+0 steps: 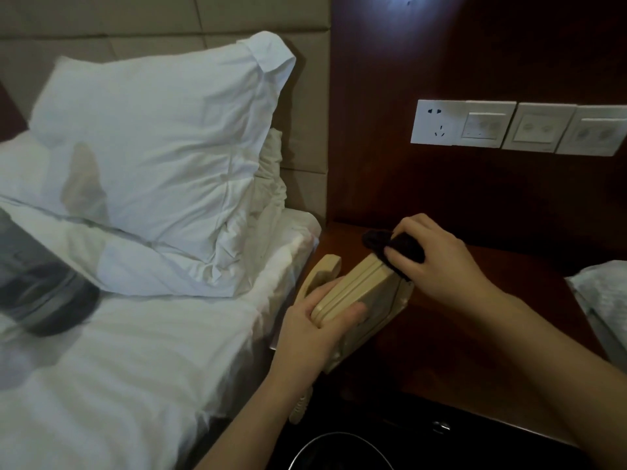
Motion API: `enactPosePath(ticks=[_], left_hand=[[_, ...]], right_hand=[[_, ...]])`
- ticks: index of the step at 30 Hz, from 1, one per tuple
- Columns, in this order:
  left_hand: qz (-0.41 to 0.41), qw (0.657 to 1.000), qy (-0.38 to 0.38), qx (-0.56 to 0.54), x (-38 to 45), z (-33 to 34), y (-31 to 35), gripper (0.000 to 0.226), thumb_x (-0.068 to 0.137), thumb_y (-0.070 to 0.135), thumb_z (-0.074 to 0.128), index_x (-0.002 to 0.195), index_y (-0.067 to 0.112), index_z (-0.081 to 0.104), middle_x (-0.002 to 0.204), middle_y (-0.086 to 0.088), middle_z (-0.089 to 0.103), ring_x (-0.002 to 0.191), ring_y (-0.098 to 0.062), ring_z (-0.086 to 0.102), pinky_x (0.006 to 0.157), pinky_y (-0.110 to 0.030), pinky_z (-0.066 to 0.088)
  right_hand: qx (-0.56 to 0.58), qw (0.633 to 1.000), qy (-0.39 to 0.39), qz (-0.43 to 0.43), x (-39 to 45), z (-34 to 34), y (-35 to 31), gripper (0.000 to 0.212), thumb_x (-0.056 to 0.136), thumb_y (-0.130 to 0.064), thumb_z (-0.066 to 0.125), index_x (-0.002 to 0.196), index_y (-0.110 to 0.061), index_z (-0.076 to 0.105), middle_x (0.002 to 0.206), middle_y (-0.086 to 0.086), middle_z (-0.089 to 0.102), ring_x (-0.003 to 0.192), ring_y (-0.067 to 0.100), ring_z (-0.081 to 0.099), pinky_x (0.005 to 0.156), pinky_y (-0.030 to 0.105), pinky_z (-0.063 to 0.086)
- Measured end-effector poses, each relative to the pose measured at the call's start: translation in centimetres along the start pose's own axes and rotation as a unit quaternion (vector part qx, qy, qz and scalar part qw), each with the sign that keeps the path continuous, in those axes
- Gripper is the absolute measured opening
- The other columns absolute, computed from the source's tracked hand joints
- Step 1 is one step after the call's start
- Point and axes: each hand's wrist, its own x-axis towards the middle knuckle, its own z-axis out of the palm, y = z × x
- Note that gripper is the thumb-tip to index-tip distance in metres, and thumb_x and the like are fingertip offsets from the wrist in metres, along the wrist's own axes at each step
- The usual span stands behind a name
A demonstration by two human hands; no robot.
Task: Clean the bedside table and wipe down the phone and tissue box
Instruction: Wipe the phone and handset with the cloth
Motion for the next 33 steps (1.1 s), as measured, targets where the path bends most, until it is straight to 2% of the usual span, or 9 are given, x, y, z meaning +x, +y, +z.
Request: enactPosePath(ticks=[7, 13, 18, 20, 25, 27, 30, 31, 33], left_hand=[[0.013, 0.999, 0.018, -0.023, -0.2, -0.4, -1.5, 0.05, 0.072, 0.06, 0.075, 0.113, 0.032, 0.068, 0.104, 0.013, 0.076, 0.1, -0.005, 0.069, 0.082, -0.018, 0.052], [0.029, 0.999, -0.043, 0.005, -0.4, -0.8, -1.9, 0.053, 0.085, 0.055, 0.068, 0.134, 0.038, 0.058, 0.135, 0.008, 0.063, 0.127, -0.005, 0.058, 0.099, -0.017, 0.047], [0.047, 0.998, -0.03, 0.013, -0.6, -1.1, -2.3, 0.043, 0.089, 0.045, 0.069, 0.121, 0.017, 0.062, 0.101, 0.014, 0.07, 0.093, 0.003, 0.064, 0.082, -0.008, 0.044], [0.042, 0.998, -0.037, 0.023, -0.6, -1.2, -2.0, 0.038, 0.091, 0.044, 0.07, 0.114, 0.016, 0.061, 0.091, 0.018, 0.069, 0.083, -0.002, 0.061, 0.078, -0.007, 0.044], [0.051, 0.995, -0.076, 0.048, -0.6, -1.6, -1.6, 0.043, 0.094, 0.036, 0.066, 0.133, 0.047, 0.051, 0.139, 0.016, 0.057, 0.128, 0.006, 0.052, 0.099, -0.008, 0.039], [0.051, 0.996, -0.065, 0.038, -0.6, -1.5, -1.8, 0.043, 0.094, 0.036, 0.068, 0.135, 0.041, 0.054, 0.134, 0.015, 0.061, 0.126, 0.003, 0.055, 0.098, -0.009, 0.04], [0.037, 0.999, -0.034, -0.001, -0.7, -1.3, -1.9, 0.034, 0.088, 0.036, 0.07, 0.118, 0.022, 0.063, 0.094, 0.002, 0.066, 0.095, 0.0, 0.062, 0.079, -0.007, 0.045], [0.035, 0.999, -0.027, -0.01, -0.7, -1.3, -2.0, 0.035, 0.086, 0.04, 0.071, 0.115, 0.023, 0.063, 0.091, -0.005, 0.067, 0.09, 0.003, 0.063, 0.076, -0.007, 0.045], [0.045, 0.998, -0.033, 0.015, -0.6, -1.7, -2.3, 0.049, 0.086, 0.048, 0.073, 0.129, 0.027, 0.061, 0.118, 0.01, 0.072, 0.111, 0.006, 0.062, 0.089, -0.007, 0.044]], right_hand=[[0.059, 0.979, -0.128, -0.147, -2.1, 1.9, -5.1, 0.011, 0.09, -0.04, 0.065, 0.096, -0.037, 0.056, 0.114, -0.026, 0.045, 0.105, -0.002, 0.049, 0.089, 0.026, 0.047], [0.045, 0.987, -0.119, -0.1, -0.1, -0.3, -2.8, 0.015, 0.084, -0.043, 0.071, 0.092, -0.039, 0.059, 0.111, -0.023, 0.05, 0.102, -0.001, 0.053, 0.09, 0.037, 0.052], [0.072, 0.963, -0.201, -0.164, -1.0, 1.2, -6.0, 0.02, 0.082, -0.04, 0.075, 0.091, -0.032, 0.059, 0.11, -0.018, 0.051, 0.099, 0.002, 0.056, 0.088, 0.034, 0.052], [0.063, 0.965, -0.193, -0.163, -0.5, 0.9, -5.5, 0.022, 0.08, -0.04, 0.077, 0.091, -0.031, 0.06, 0.107, -0.016, 0.054, 0.097, 0.003, 0.058, 0.087, 0.035, 0.052], [0.035, 0.991, -0.119, -0.059, 1.2, -1.6, -1.9, 0.02, 0.08, -0.037, 0.077, 0.09, -0.033, 0.061, 0.109, -0.015, 0.055, 0.1, 0.005, 0.057, 0.09, 0.039, 0.054], [0.02, 0.989, -0.127, -0.072, 0.9, -1.1, -2.6, 0.019, 0.081, -0.037, 0.076, 0.091, -0.032, 0.06, 0.11, -0.016, 0.053, 0.102, 0.006, 0.056, 0.09, 0.029, 0.052], [0.047, 0.971, -0.179, -0.151, -0.4, 1.0, -4.9, 0.021, 0.082, -0.039, 0.076, 0.093, -0.031, 0.06, 0.111, -0.016, 0.052, 0.102, 0.001, 0.055, 0.087, 0.018, 0.046], [0.064, 0.968, -0.183, -0.159, -0.6, 1.4, -4.9, 0.021, 0.082, -0.039, 0.076, 0.093, -0.032, 0.06, 0.111, -0.016, 0.052, 0.102, 0.0, 0.055, 0.088, 0.019, 0.046], [0.072, 0.978, -0.145, -0.133, -0.3, 0.9, -3.5, 0.019, 0.083, -0.039, 0.076, 0.092, -0.035, 0.06, 0.11, -0.018, 0.052, 0.101, -0.001, 0.055, 0.089, 0.022, 0.048]])
